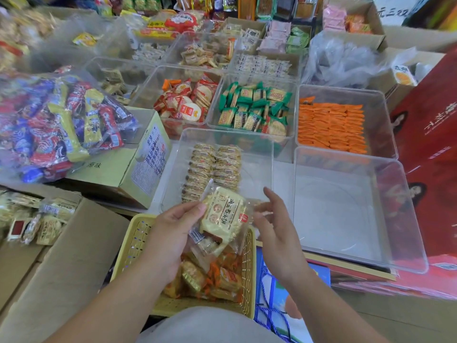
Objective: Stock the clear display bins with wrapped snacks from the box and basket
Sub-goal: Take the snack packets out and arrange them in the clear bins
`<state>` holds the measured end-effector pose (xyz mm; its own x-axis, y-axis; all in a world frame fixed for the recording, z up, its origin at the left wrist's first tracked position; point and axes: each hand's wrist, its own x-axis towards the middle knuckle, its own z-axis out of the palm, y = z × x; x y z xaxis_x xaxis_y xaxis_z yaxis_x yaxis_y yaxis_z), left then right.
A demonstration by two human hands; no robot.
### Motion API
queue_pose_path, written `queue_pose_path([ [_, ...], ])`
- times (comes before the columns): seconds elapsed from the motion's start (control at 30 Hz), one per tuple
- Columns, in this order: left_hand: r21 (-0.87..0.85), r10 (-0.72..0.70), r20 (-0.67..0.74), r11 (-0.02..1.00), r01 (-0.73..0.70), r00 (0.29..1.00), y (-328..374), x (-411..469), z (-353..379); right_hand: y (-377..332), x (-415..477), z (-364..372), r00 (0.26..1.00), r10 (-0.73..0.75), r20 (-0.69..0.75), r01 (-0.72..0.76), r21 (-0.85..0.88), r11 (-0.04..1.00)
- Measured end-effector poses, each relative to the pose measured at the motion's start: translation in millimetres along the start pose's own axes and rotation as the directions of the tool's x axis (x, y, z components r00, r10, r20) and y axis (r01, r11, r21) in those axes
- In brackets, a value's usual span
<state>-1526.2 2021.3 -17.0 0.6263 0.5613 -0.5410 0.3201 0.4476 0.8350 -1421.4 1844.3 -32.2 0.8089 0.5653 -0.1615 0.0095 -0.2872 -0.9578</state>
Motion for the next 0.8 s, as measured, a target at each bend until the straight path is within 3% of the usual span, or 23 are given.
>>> queue_pose_path([
  [0.07,-0.009,-0.019,-0.004,1.000,0.019,1.000,3,4,-2,7,0,-5,0.964,-0.260,0.051,0.263,-0.306,0.915],
  [0.13,0.014,-0.026,0.002,1.000,0.026,1.000,4,9,-4,11,6,-8,0.865,-0.466,0.185,0.484,-0.553,0.678],
  [0.23,0.118,-0.047,0.060,0.992,0.040,0.997,7,17,-7,11,16,-7,0.728,-0.583,0.362,0.659,-0.604,0.448],
  [0.37,0.169,-0.103,0.122,0.982,0.081,0.987,7,26,-10,11,30,-12,0.655,-0.579,0.486,0.742,-0.558,0.371],
  [0.43,0.149,-0.119,0.143,0.984,0.097,0.983,9,28,-9,11,33,-18,0.655,-0.584,0.480,0.746,-0.533,0.398],
  [0.5,0.102,-0.156,0.096,0.984,0.146,0.983,6,56,-24,14,67,-9,0.702,-0.546,0.456,0.706,-0.543,0.454],
  [0.57,0.100,-0.093,0.003,0.991,0.092,0.996,1,61,-21,9,79,-23,0.764,-0.519,0.382,0.624,-0.640,0.447],
  [0.7,0.071,0.053,-0.107,0.996,-0.046,0.993,-5,73,-28,-1,119,-40,0.880,-0.302,0.366,0.454,-0.834,0.312],
  [0.8,0.106,0.078,-0.088,0.992,-0.069,0.993,-11,83,-39,-2,153,-36,0.877,-0.047,0.479,0.481,-0.875,0.063],
])
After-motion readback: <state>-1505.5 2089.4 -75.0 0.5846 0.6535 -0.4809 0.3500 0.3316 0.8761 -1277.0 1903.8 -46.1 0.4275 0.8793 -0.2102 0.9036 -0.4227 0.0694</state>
